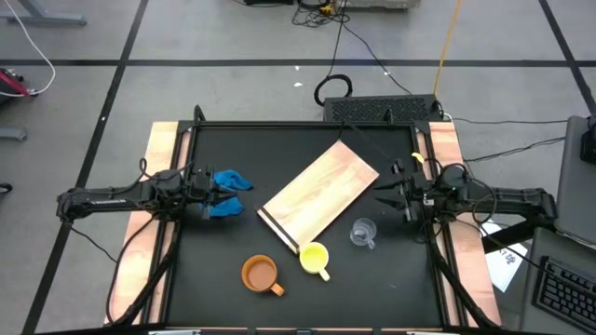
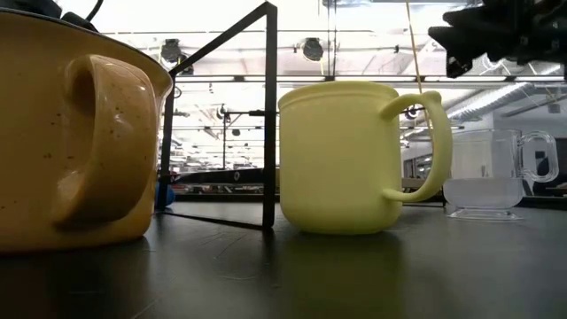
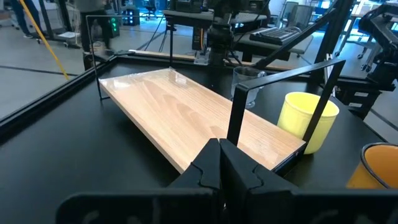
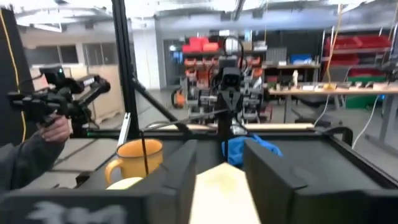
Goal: Stack small to large cups/mugs on shelf
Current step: Put the transparent mug on the shelf
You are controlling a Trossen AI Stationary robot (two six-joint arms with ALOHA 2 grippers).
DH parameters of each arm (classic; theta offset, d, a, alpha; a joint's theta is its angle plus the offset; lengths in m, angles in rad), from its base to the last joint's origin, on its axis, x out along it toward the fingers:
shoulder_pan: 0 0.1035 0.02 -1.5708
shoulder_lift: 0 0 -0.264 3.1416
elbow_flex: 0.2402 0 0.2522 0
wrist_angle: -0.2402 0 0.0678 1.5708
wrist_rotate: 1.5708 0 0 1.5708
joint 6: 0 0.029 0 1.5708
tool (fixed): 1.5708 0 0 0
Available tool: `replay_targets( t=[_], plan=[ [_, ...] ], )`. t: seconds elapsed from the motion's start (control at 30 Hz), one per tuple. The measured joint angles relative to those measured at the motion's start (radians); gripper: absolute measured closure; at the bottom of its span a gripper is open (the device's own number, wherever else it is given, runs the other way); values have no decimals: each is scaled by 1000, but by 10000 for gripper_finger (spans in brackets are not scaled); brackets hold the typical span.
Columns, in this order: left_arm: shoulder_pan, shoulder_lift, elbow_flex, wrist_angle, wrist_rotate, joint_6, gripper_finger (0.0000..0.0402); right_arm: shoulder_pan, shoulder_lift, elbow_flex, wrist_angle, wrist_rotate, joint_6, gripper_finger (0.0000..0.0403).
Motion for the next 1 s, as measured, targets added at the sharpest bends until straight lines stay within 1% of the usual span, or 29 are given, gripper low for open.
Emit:
replay_targets(
  t=[0.17, 0.27, 0.33, 0.5, 0.63, 0.77, 0.83, 1.0],
  plan=[
    [0, 0, 0, 0, 0, 0, 398, 6, 119, 118, -129, 4, -19, 183],
    [0, 0, 0, 0, 0, -1, 398, 6, 200, 178, -178, 4, -15, 155],
    [0, 0, 0, 0, 0, -6, 398, 6, 252, 220, -213, 4, -14, 145],
    [0, 0, 0, 0, 0, -10, 398, 6, 354, 350, -398, 5, -43, 145],
    [0, 0, 0, 0, 0, -10, 398, 13, 410, 461, -588, 7, -66, 153],
    [0, 0, 0, 0, 0, -11, 398, 32, 462, 536, -727, 6, -63, 155],
    [0, 0, 0, 0, 0, -11, 398, 43, 488, 557, -771, 6, -41, 155],
    [0, 0, 0, 0, 0, -11, 398, 96, 561, 566, -796, 6, 31, 155]
  ],
)
